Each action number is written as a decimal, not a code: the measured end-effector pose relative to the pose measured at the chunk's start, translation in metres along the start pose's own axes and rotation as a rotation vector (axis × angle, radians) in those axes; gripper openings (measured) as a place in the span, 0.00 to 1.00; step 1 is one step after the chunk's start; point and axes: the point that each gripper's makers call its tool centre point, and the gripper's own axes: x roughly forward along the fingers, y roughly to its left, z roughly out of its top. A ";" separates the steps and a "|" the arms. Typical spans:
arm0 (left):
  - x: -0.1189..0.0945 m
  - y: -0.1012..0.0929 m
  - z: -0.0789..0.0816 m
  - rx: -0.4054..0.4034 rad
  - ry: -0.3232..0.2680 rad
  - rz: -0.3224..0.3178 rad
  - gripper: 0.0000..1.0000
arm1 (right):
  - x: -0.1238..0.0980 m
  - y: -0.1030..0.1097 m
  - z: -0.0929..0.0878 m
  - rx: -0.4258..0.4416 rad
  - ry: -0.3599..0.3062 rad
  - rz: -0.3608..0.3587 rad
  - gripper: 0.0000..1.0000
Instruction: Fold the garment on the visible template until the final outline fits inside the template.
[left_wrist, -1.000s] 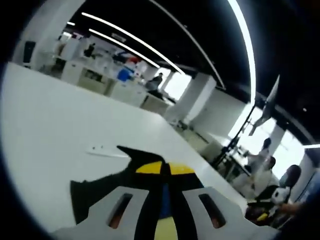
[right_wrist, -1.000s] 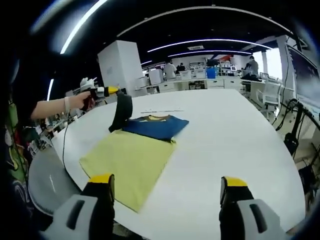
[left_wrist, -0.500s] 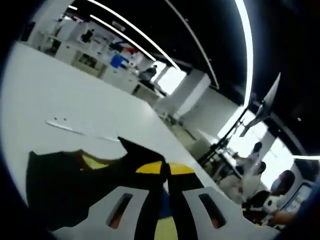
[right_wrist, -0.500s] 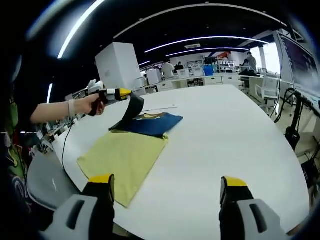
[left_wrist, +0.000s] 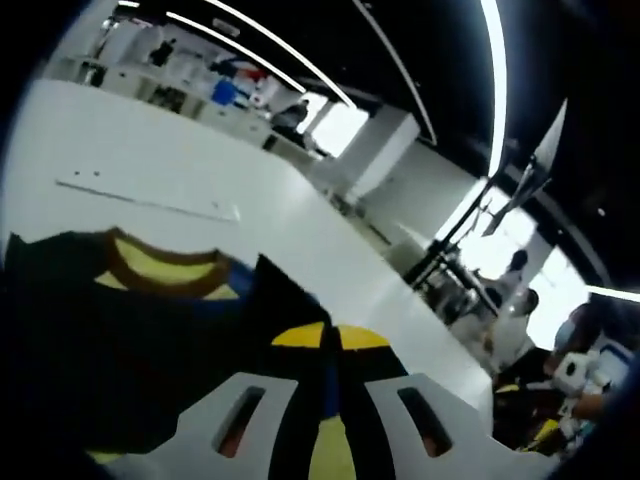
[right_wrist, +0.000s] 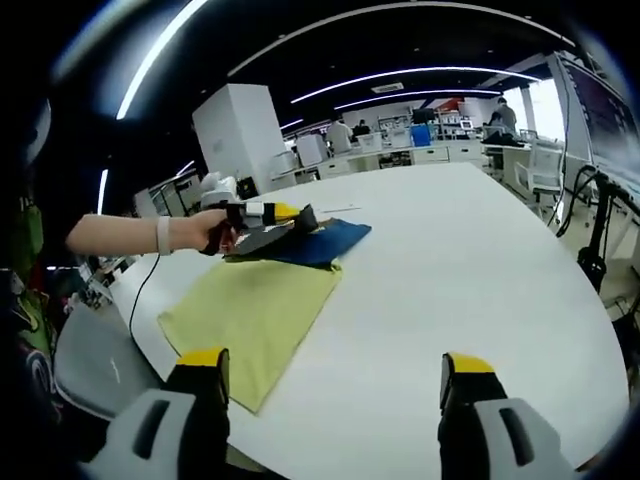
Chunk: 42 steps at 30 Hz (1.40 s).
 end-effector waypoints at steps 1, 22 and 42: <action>0.002 -0.005 -0.002 -0.013 0.004 -0.006 0.00 | 0.000 0.001 -0.001 0.001 0.002 0.003 0.87; 0.024 -0.016 -0.043 0.118 0.099 -0.056 0.06 | 0.004 0.002 -0.007 0.008 0.023 0.012 0.87; -0.002 -0.057 -0.045 0.513 0.138 -0.262 0.83 | 0.011 0.012 -0.002 -0.006 0.022 0.039 0.89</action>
